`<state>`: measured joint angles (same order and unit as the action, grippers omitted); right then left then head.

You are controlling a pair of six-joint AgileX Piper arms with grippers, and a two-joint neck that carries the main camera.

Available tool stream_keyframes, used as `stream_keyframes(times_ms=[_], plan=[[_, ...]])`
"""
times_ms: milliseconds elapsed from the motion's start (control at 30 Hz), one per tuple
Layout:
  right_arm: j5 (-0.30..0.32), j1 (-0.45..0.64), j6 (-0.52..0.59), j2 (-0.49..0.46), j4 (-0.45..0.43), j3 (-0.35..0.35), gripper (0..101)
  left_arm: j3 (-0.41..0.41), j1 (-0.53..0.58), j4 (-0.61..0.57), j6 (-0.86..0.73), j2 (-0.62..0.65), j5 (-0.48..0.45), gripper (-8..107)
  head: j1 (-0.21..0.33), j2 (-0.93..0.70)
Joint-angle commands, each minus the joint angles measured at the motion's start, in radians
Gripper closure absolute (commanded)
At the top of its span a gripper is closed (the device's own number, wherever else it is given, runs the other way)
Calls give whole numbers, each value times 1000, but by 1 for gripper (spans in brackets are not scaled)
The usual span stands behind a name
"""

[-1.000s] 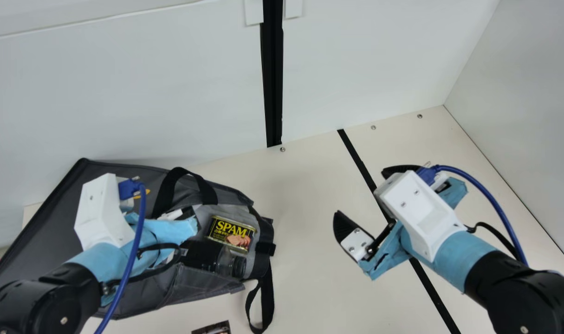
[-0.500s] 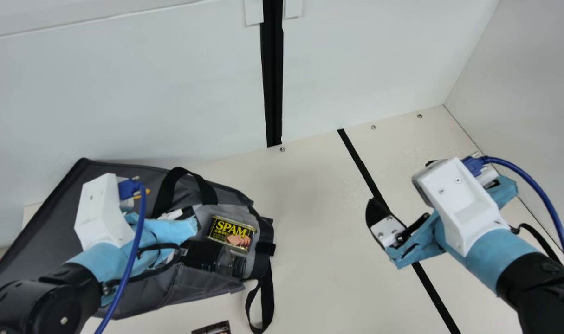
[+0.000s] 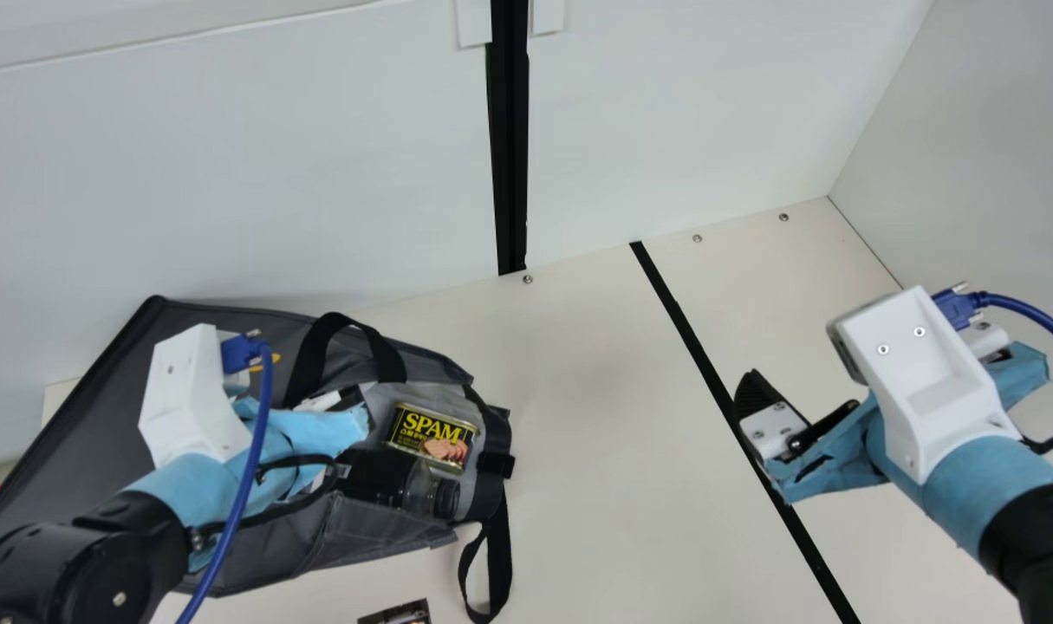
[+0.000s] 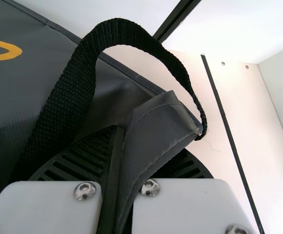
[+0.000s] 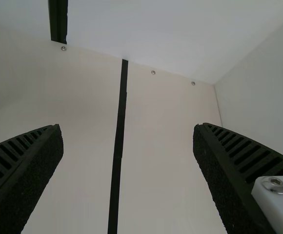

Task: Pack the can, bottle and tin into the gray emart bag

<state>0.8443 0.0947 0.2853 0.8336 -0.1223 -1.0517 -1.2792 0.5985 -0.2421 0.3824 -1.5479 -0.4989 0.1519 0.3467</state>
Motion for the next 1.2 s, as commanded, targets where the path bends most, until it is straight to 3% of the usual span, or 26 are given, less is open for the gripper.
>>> stream_keyframes(times_ms=[0,567,1167], plan=[[27,-2,-18,-2,-16,-10,10,0,0,0,0,0,0,89,23,2],[182,-2,-96,-25,-83,-94,10,0,0,0,0,0,0,89,23,2],[290,54,-94,-56,-44,-160,10,0,0,0,0,0,0,89,23,2]])
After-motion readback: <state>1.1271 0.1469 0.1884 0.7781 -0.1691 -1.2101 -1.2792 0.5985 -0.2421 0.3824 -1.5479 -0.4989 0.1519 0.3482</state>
